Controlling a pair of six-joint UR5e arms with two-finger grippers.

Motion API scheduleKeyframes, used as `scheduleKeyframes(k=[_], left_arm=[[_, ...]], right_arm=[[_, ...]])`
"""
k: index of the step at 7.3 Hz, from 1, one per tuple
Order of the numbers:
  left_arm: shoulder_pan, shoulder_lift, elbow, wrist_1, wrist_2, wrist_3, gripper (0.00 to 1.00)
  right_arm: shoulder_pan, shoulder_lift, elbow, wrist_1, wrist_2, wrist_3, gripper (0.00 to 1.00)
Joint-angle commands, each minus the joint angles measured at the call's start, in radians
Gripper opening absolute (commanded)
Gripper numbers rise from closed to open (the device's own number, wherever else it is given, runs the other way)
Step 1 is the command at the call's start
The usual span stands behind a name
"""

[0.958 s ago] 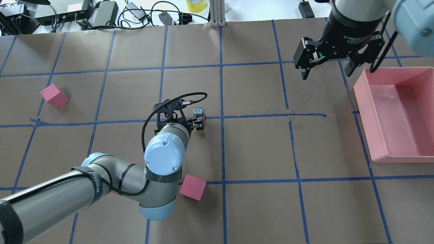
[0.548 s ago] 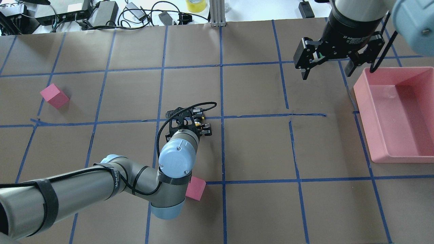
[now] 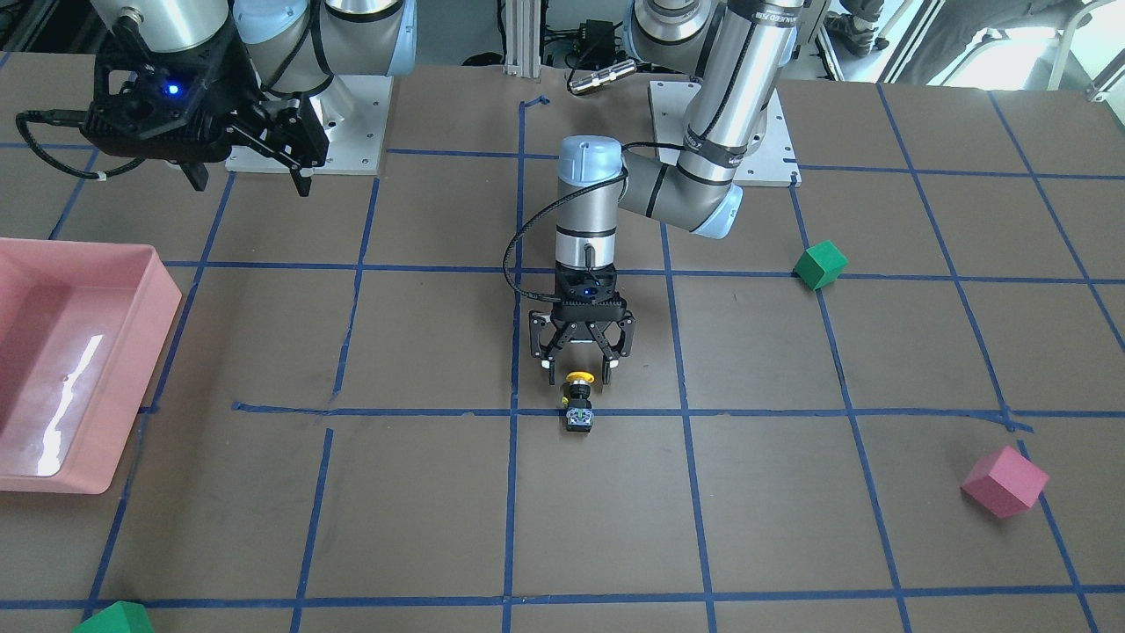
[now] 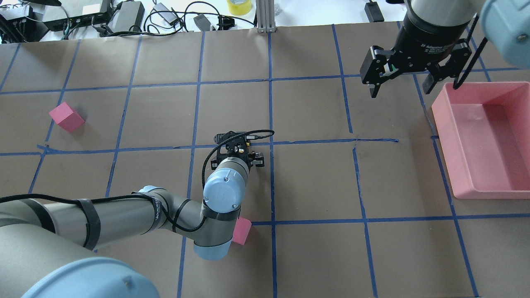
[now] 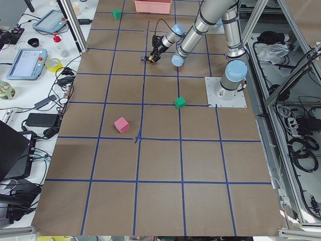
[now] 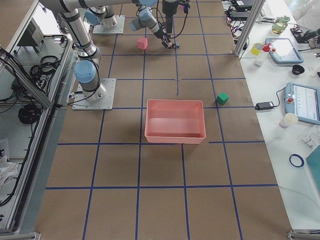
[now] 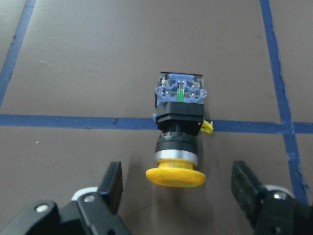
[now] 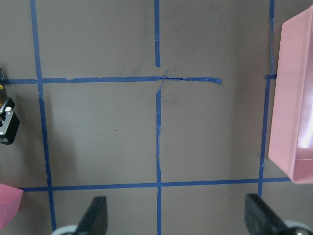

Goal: Align button upright
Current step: 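Reach the left gripper down and grasp the switch by its yellow cap, then lift the switch with the left gripper and rotate it cap-up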

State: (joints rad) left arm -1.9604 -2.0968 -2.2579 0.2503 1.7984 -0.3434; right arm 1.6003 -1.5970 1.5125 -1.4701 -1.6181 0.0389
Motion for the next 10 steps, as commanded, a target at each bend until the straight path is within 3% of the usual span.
scheduleKeyframes(k=[1, 2, 5, 6, 8, 10], left_arm=[[0.0, -0.008, 0.0, 0.017, 0.001, 0.007, 0.15], [0.0, -0.002, 0.001, 0.023, 0.001, 0.02, 0.02], [0.012, 0.047, 0.029, 0.015, 0.004, 0.003, 0.0], [0.037, 0.076, 0.05, -0.068, -0.004, -0.044, 0.0], [0.049, 0.167, 0.131, -0.37, -0.076, -0.229, 0.0], [0.052, 0.242, 0.29, -0.823, -0.192, -0.43, 0.0]], right_arm=[[-0.002, 0.0, 0.002, 0.004, 0.0, -0.001, 1.0], [-0.002, 0.0, 0.002, 0.002, 0.0, -0.001, 1.0], [-0.002, 0.0, 0.002, 0.004, 0.0, -0.001, 1.0], [-0.002, 0.0, 0.002, 0.004, 0.0, 0.001, 1.0], [-0.002, 0.0, 0.002, 0.005, 0.0, -0.001, 1.0], [-0.002, 0.0, 0.002, 0.007, -0.002, -0.001, 1.0]])
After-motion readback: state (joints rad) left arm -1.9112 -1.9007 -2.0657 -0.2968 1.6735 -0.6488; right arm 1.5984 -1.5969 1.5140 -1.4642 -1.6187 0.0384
